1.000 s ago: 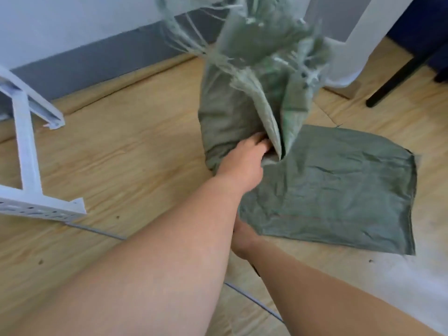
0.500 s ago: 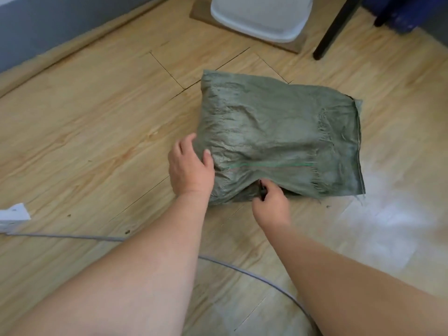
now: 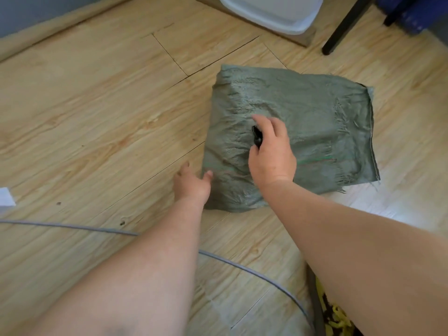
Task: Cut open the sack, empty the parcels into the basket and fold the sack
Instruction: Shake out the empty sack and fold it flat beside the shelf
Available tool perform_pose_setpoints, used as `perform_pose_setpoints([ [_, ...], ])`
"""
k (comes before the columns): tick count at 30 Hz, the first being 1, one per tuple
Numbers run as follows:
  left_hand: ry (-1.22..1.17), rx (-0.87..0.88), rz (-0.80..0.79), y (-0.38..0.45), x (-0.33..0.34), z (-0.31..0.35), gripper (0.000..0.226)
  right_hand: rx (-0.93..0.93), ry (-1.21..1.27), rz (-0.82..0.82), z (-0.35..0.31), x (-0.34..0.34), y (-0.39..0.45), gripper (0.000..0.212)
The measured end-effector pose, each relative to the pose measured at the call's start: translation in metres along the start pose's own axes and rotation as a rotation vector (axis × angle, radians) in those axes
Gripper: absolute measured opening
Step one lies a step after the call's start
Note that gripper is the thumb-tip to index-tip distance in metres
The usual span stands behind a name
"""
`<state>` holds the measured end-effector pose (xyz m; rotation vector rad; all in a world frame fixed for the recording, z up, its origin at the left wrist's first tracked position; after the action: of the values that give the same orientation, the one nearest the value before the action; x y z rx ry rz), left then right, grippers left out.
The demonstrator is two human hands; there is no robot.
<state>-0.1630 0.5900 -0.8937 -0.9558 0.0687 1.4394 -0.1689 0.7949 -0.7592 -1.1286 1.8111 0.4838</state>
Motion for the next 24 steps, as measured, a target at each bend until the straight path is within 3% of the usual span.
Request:
perform_pose_setpoints([
  [2,-0.127,-0.162,-0.136,-0.001,0.015,-0.020,0.080,0.028,-0.005,0.031,-0.001,-0.002,0.001,0.051],
  [4,-0.186,-0.186,-0.225,-0.004,0.029,-0.023,0.084,-0.090,-0.136,-0.038,-0.014,0.009,-0.009,0.049],
  [6,-0.243,-0.145,-0.280,-0.007,0.037,-0.014,0.075,-0.146,-0.289,-0.120,-0.014,0.029,-0.015,0.053],
  [7,-0.288,-0.108,-0.291,-0.009,0.039,-0.009,0.058,-0.111,-0.339,-0.156,-0.009,0.037,-0.013,0.057],
  [9,-0.324,-0.034,-0.174,-0.009,0.023,-0.009,0.019,0.000,-0.343,-0.259,0.003,0.055,-0.004,0.064],
  [11,-0.220,-0.091,0.009,-0.017,0.000,-0.030,0.011,-0.008,-0.297,-0.415,-0.001,0.079,-0.005,0.068],
  [12,-0.132,-0.156,0.029,-0.024,-0.005,-0.043,0.015,-0.050,-0.275,-0.494,-0.008,0.092,-0.010,0.068],
  [14,-0.124,-0.320,-0.162,-0.043,0.004,-0.069,0.021,-0.137,-0.225,-0.613,-0.021,0.116,-0.023,0.068],
  [16,-0.180,-0.480,-0.526,-0.074,0.018,-0.078,0.024,-0.217,-0.279,-0.691,-0.029,0.132,-0.035,0.069],
  [18,-0.121,-0.503,-0.800,-0.092,0.017,-0.074,0.026,-0.300,-0.468,-0.762,-0.031,0.141,-0.043,0.066],
  [20,0.079,-0.427,-0.892,-0.083,0.003,-0.071,0.027,-0.351,-0.631,-0.753,-0.035,0.139,-0.045,0.057],
  [21,0.205,-0.365,-0.780,-0.066,-0.014,-0.068,0.030,-0.361,-0.655,-0.681,-0.041,0.133,-0.041,0.052],
  [22,0.300,-0.278,-0.527,-0.039,-0.036,-0.064,0.039,-0.358,-0.648,-0.566,-0.046,0.123,-0.036,0.047],
  [24,0.348,-0.031,0.124,-0.003,-0.105,-0.029,0.055,-0.339,-0.589,-0.311,-0.052,0.097,-0.031,0.038],
])
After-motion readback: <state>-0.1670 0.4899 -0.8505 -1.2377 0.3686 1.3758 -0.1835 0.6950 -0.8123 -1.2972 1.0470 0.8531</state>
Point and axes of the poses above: each hand's wrist, its own y-axis towards the middle knuckle, its own x-axis out of the palm, z = x × y, the point moved 9 cm from there along y, towards the middle knuckle, and after that the axes turned 9 degrees about x, right-handed, at the moved point
